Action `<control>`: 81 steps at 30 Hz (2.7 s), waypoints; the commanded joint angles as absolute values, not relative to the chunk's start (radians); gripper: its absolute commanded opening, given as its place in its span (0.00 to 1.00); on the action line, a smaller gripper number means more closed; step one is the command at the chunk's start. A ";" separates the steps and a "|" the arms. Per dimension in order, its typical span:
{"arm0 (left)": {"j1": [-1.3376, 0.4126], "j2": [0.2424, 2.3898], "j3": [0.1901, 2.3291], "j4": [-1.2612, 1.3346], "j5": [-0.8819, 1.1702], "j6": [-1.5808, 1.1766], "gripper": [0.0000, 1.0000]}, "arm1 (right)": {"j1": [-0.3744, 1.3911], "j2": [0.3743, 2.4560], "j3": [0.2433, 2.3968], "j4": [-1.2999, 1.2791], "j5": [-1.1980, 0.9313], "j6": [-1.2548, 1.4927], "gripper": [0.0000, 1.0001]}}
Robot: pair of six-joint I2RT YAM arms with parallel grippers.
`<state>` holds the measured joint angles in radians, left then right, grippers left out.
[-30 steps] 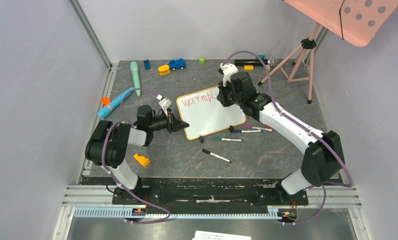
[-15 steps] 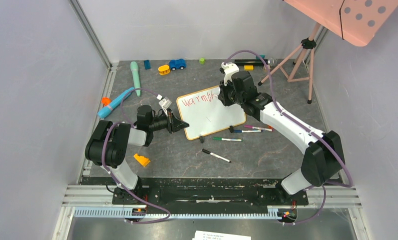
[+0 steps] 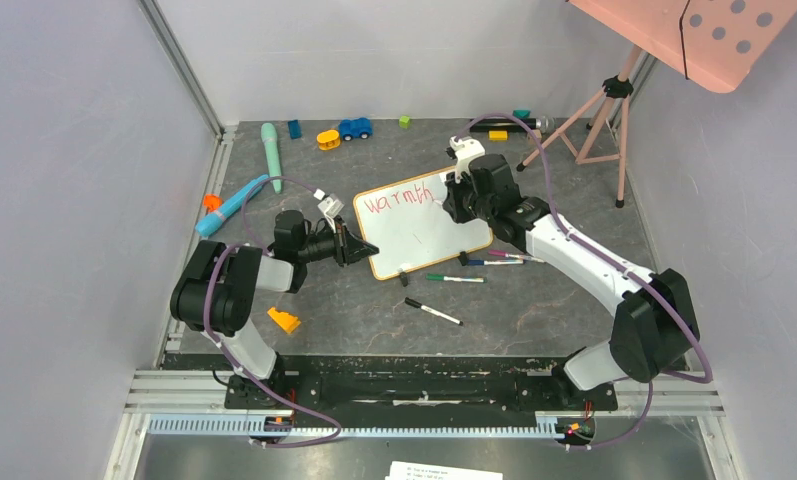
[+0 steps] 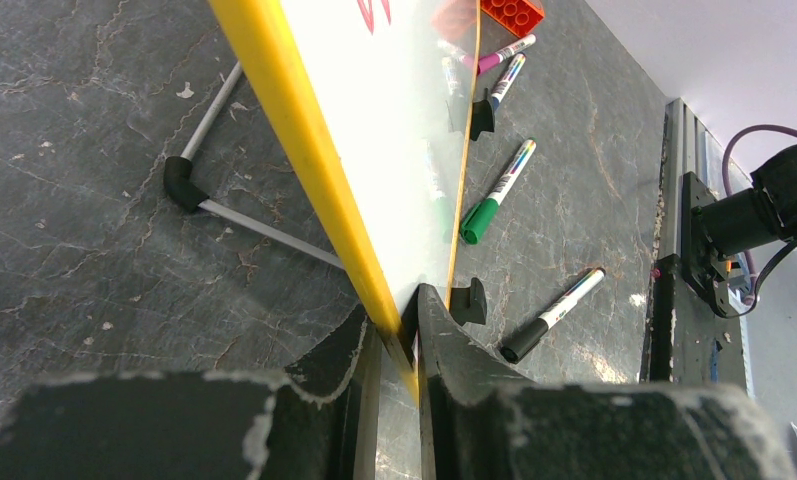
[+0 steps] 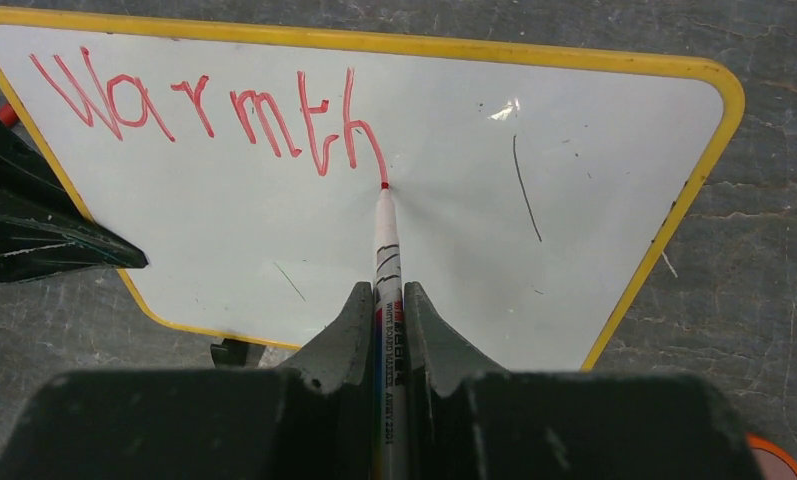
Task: Write a sentence on the whiteboard
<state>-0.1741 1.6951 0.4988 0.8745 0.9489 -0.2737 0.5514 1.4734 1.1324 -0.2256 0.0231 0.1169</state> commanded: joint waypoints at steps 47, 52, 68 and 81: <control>-0.169 1.693 0.510 0.878 0.870 -0.213 0.08 | 0.490 1.295 1.021 -0.132 0.036 0.161 0.00; -0.169 1.691 0.511 0.878 0.869 -0.212 0.08 | 0.485 1.323 1.065 -0.126 0.017 0.155 0.00; -0.169 1.690 0.509 0.877 0.871 -0.212 0.08 | 0.483 1.417 1.153 -0.111 0.022 0.151 0.00; -0.169 1.690 0.508 0.879 0.869 -0.210 0.08 | 0.479 1.430 1.164 -0.112 0.072 0.143 0.00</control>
<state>-0.1741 1.6951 0.4988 0.8757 0.9516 -0.2733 0.4854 1.4349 1.1240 -0.1452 0.0425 0.1562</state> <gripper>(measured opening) 0.218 0.120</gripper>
